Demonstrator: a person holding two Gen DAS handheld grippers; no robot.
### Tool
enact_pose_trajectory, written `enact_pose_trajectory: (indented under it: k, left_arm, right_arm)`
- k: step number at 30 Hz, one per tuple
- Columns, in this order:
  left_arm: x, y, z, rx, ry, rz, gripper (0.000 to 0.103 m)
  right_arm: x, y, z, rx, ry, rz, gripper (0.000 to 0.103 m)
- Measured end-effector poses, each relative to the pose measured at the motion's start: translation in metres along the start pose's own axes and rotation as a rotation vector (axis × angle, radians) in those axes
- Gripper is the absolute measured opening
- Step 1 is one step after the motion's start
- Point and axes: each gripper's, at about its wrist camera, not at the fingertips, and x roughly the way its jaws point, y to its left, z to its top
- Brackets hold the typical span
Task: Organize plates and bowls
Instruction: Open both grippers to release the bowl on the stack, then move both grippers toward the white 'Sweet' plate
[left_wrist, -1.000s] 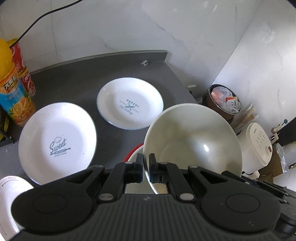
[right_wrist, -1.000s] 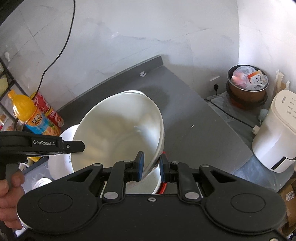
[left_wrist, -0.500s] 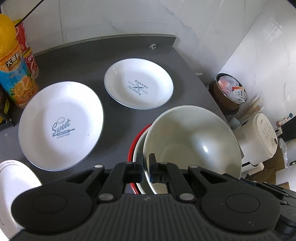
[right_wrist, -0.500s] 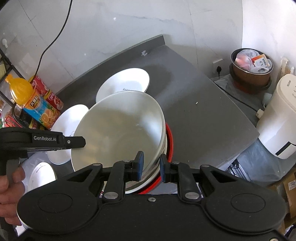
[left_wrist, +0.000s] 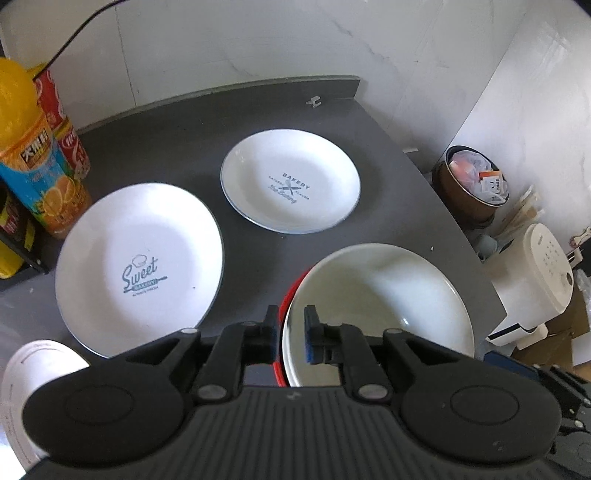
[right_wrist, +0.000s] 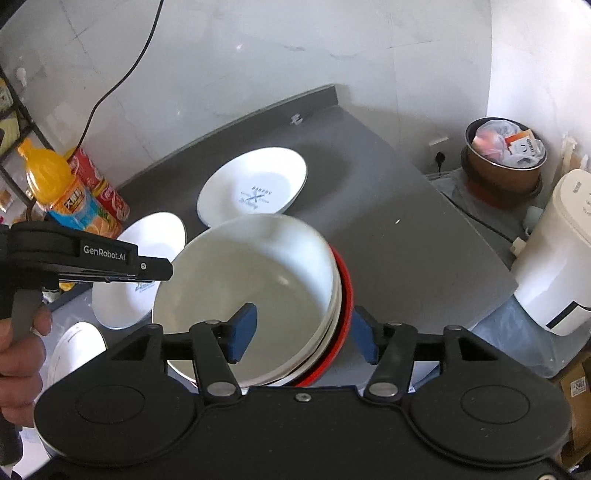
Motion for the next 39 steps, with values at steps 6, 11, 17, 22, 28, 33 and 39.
enact_pose_trajectory:
  k: [6,11,17,22,28,33,39]
  left_arm:
    - [-0.015,-0.010,-0.004,0.044,-0.047,0.061,0.048]
    - [-0.029,-0.016,-0.011,0.056,-0.048,0.082,0.063]
    - [-0.060,-0.018,-0.024,0.028,-0.104,0.082,0.076]
    - [-0.093,-0.014,-0.032,0.038,-0.185,0.088,0.079]
    - [-0.132,0.000,-0.041,0.010,-0.263,0.122,0.089]
    - [-0.145,0.018,-0.045,-0.065,-0.275,0.145,0.089]
    - [-0.154,0.042,-0.049,-0.117,-0.284,0.167,0.090]
  right_arm:
    - [-0.015,-0.012,-0.001,0.044,-0.054,-0.031,0.086]
    - [-0.030,-0.015,-0.006,0.045,-0.100,-0.030,0.095]
    - [-0.046,-0.022,-0.018,0.071,-0.138,-0.023,0.102]
    - [-0.061,-0.025,-0.024,0.067,-0.195,-0.004,0.103]
    - [-0.071,-0.019,-0.020,0.105,-0.238,0.040,0.103]
    - [-0.076,-0.005,-0.020,0.068,-0.239,0.069,0.103]
    - [-0.072,0.012,-0.020,0.026,-0.203,0.107,0.103]
